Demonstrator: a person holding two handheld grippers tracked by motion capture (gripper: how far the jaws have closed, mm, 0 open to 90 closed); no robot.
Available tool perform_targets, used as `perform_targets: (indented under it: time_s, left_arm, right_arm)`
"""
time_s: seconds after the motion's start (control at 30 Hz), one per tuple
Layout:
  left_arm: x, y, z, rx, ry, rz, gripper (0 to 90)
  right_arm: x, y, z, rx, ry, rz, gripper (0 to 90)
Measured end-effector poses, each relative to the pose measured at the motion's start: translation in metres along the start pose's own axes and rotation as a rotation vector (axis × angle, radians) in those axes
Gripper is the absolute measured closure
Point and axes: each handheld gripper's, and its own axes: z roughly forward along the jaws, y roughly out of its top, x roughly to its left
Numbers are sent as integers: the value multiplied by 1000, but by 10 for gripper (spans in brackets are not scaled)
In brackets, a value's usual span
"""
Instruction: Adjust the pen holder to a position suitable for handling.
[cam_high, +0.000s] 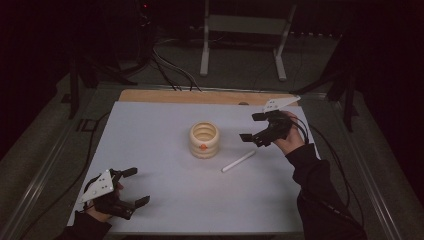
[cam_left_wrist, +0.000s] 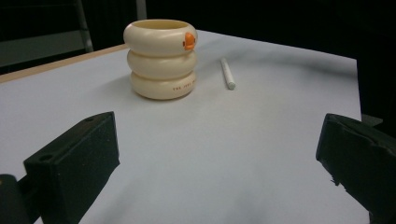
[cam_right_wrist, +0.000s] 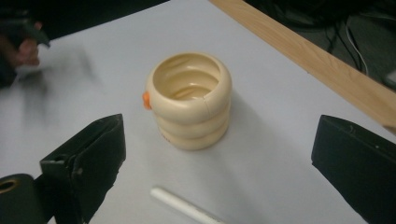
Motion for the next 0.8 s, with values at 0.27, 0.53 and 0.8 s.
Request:
perform_targets:
  time_s: [0.27,0.53,0.8]
  left_arm:
    - [1,0,0,5,2,1,2]
    - [0,0,0,3,1,0,2]
    - [0,-1,0,0,3,-5,2]
  right_arm:
    - [-16,-25,6,7,63,-116,18]
    - [-23,-37,20,132,37,-171,53]
    - [-28,-43,24,237,39,-143,103]
